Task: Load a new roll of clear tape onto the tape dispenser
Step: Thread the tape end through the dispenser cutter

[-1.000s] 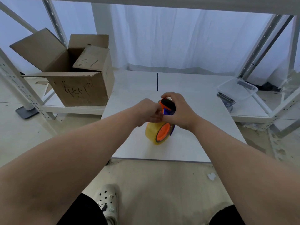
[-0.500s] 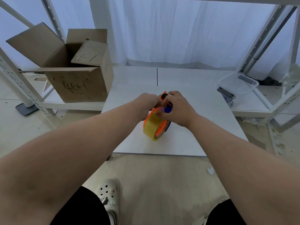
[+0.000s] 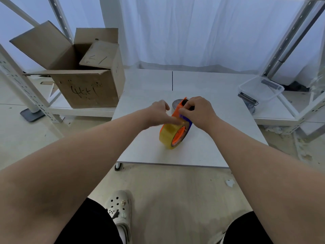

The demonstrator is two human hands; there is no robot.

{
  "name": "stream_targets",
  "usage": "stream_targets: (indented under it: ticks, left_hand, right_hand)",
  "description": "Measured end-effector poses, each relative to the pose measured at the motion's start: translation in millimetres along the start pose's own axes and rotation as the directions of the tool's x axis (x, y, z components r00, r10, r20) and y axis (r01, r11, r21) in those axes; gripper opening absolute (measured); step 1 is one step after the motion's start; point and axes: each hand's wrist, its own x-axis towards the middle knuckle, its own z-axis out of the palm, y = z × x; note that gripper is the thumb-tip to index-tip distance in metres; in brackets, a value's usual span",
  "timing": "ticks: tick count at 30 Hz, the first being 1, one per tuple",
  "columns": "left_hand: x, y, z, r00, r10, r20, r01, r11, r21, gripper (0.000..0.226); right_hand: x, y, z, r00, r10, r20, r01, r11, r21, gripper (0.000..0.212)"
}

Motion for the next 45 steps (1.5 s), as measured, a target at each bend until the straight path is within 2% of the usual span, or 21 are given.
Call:
stream_targets:
  ticks: [1, 3, 6, 9, 18, 22, 29, 37, 42, 45]
  left_hand:
    - [0.2, -2.6, 7.2, 1.0, -0.005, 0.031, 0.003, 0.998, 0.056, 0.093]
    - [2.6, -4.8, 19.3, 1.0, 0.024, 0.012, -0.025, 0.993, 0.119, 0.099]
    - [8.2, -5.0, 28.8, 0.988, 0.116, -0.1, -0.094, 0.974, 0.205, 0.082]
    - [10.3, -5.9, 31.5, 0.976, 0.168, -0.136, -0.126, 0.953, 0.276, 0.065]
    - [7.3, -2.3, 32.3, 0.969, 0.19, -0.157, -0.143, 0.952, 0.271, 0.067]
    - [7.3, -5.9, 33.3, 0.977, 0.182, -0.113, -0.151, 0.959, 0.241, 0.073]
    - [5.4, -7.6, 33.2, 0.982, 0.145, -0.124, -0.124, 0.978, 0.167, 0.08]
    - [4.2, -7.0, 35.3, 0.982, 0.101, -0.161, -0.087, 0.992, 0.091, 0.067]
    - [4.3, -8.0, 38.1, 0.992, 0.1, -0.07, -0.097, 0.994, 0.051, 0.068]
    - [4.4, -10.1, 39.1, 0.992, 0.105, -0.065, -0.102, 0.994, 0.039, 0.063]
  right_hand:
    - [0.4, -0.6, -0.5, 1.0, -0.002, -0.005, 0.002, 1.0, -0.014, 0.013]
    - [1.2, -2.5, -0.7, 1.0, -0.024, -0.013, 0.024, 0.998, -0.062, 0.014]
    - [1.9, -5.0, -1.0, 0.997, -0.055, -0.047, 0.049, 0.992, -0.119, 0.015]
    - [1.9, -6.3, -3.0, 0.996, -0.069, -0.052, 0.06, 0.983, -0.171, 0.016]
    - [-1.7, -8.1, -16.7, 1.0, -0.019, -0.025, 0.014, 0.982, -0.186, 0.02]
    - [-2.5, -17.2, -22.4, 1.0, 0.005, -0.011, -0.005, 0.999, -0.038, 0.024]
    - [-5.5, -19.0, -28.3, 1.0, 0.019, 0.0, -0.019, 1.0, 0.013, 0.019]
    - [-9.4, -23.6, -34.2, 0.998, 0.049, -0.048, -0.043, 0.992, 0.116, 0.02]
    - [-4.8, -17.1, -33.5, 0.997, 0.045, -0.061, -0.039, 0.995, 0.091, 0.013]
    - [-4.5, -14.0, -32.0, 0.998, 0.056, -0.039, -0.054, 0.997, 0.06, 0.013]
